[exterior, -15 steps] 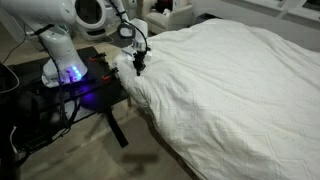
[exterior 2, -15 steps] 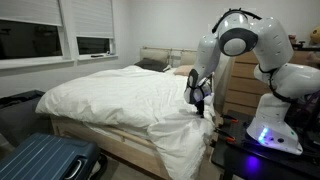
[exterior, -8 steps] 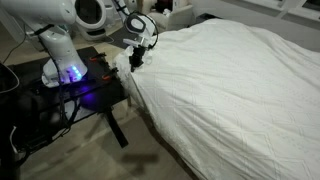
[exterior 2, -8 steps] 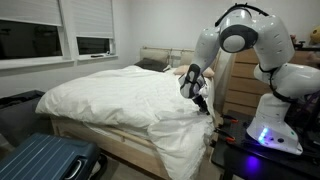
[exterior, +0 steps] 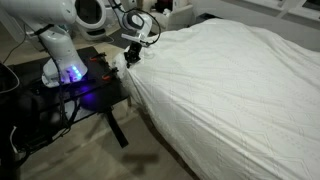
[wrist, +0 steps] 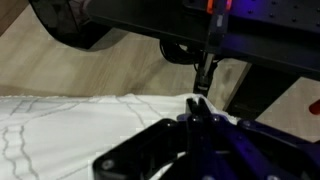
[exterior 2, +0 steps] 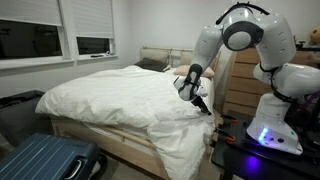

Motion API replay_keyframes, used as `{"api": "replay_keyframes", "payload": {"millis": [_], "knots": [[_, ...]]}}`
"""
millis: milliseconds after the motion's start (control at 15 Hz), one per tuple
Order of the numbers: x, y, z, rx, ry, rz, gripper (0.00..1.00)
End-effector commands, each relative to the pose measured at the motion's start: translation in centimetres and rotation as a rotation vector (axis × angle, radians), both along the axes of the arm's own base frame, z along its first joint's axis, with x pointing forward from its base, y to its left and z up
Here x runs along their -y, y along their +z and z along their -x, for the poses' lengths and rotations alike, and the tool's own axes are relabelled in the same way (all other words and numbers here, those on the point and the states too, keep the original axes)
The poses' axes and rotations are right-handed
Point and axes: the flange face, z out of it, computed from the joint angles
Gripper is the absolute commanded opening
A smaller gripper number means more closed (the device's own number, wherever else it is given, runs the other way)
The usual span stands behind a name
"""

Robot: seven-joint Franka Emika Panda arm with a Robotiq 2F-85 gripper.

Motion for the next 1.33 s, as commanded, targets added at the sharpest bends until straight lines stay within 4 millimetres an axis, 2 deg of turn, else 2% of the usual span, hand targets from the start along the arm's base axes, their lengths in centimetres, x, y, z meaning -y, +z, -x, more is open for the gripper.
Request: {"api": "replay_keyframes", "payload": {"millis": [0, 267, 400, 533, 733, 1000, 1133, 1200, 1267], "knots": [[-1.6, 2.1, 4.4, -0.171, 0.03, -0.026, 0.0], [2.3, 4.6, 7.3, -0.133, -0.009, 0.077, 0.0], [3.5, 6.0, 8.5, -0.124, -0.03, 0.094, 0.0], [4.3, 7.8, 8.8, -0.13, -0.028, 0.084, 0.0], [4.2, 9.6, 8.5, -0.116, -0.017, 0.094, 0.0], [3.1, 10.5, 7.9, -0.05, -0.044, 0.13, 0.0], [2.1, 10.5, 6.9, -0.02, -0.076, 0.137, 0.0], [3.1, 10.7, 4.2, 0.083, 0.018, 0.137, 0.02], [3.0, 10.7, 4.2, 0.089, 0.009, 0.142, 0.02]]}}
